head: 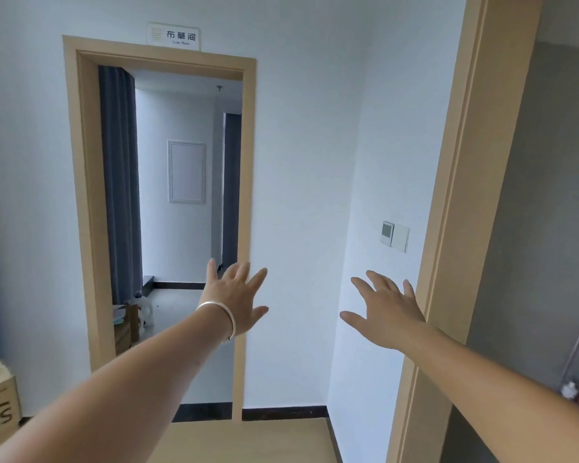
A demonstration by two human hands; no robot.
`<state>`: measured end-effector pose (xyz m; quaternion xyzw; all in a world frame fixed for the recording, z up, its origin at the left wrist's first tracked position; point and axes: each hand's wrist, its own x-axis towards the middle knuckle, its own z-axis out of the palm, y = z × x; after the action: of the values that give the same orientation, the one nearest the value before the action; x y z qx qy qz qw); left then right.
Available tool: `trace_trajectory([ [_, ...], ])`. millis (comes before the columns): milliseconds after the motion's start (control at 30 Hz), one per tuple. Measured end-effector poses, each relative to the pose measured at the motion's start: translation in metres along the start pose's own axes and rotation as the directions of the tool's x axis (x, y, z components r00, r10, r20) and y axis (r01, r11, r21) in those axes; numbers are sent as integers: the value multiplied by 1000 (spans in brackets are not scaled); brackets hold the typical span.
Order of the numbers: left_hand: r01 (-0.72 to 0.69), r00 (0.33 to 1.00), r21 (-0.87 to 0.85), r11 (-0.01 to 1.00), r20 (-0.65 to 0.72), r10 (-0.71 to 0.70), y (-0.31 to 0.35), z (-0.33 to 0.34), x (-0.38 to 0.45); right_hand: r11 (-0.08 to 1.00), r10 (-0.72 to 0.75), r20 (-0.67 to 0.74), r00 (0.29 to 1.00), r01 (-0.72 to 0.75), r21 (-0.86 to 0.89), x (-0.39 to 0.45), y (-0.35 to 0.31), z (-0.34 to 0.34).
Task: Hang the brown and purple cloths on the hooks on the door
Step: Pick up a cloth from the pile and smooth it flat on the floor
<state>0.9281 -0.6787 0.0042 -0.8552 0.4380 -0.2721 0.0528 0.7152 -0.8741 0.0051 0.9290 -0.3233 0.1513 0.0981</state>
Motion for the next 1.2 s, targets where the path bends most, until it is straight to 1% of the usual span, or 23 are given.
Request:
trace_trajectory([
  [167,-29,999,-16,999,20,29,-10,44,51,1000,26,54,998,-26,-15,51,-3,33],
  [300,-47,999,-18,999,20,48,-16,75,85,998,49,64,997,-48,-31,98,-2,53],
  [500,2,997,-9,1000,78,-1,-31,130,153,1000,12,55,998,-12,-10,194,-2,93],
  [733,65,990,47,997,124,-70,-42,177,249,1000,-6,40,999,5,15,324,28,142],
  [867,129,982,85,988,129,-139,-57,202,296,998,-60,23,998,60,28,396,32,164],
  [967,181,967,112,977,164,-197,-70,224,318,992,-120,12,993,119,47,440,18,183],
  [1067,207,950,145,967,206,-235,-92,247,331,977,-197,17,980,195,83,478,-11,202],
  [1200,289,925,166,943,204,-319,-134,279,344,939,-329,4,944,327,109,522,-66,220],
])
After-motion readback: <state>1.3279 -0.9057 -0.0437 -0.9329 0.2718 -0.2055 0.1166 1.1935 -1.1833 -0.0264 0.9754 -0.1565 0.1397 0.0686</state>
